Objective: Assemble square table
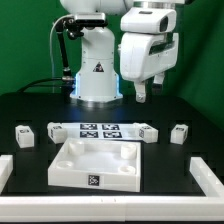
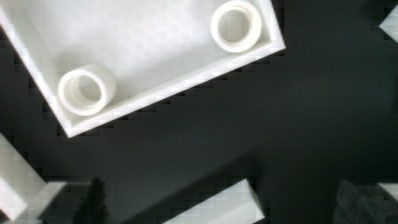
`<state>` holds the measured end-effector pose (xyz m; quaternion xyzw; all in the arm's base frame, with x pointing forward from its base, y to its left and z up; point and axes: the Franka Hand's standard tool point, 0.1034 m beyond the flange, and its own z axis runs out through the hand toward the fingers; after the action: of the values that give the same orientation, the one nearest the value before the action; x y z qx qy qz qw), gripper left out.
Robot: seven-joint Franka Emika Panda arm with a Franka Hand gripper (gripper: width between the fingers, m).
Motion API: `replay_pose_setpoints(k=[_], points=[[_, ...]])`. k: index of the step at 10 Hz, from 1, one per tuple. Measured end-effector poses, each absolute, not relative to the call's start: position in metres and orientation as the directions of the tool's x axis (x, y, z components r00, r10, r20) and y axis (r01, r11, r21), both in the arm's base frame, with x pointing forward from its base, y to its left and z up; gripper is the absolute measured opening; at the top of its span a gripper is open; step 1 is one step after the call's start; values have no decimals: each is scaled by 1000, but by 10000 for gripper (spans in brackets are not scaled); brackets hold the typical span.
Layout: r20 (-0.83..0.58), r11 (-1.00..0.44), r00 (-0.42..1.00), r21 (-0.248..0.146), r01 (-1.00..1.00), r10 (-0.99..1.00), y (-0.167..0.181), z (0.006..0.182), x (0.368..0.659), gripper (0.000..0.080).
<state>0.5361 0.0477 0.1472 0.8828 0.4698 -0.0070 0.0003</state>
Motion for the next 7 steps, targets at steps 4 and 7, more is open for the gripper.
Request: replay_pose_setpoints(k=[4, 7], points=[[-13, -558, 558, -7, 830, 830, 48, 147, 536, 649], [-10, -536, 536, 0, 844, 844, 43, 145, 533, 649]])
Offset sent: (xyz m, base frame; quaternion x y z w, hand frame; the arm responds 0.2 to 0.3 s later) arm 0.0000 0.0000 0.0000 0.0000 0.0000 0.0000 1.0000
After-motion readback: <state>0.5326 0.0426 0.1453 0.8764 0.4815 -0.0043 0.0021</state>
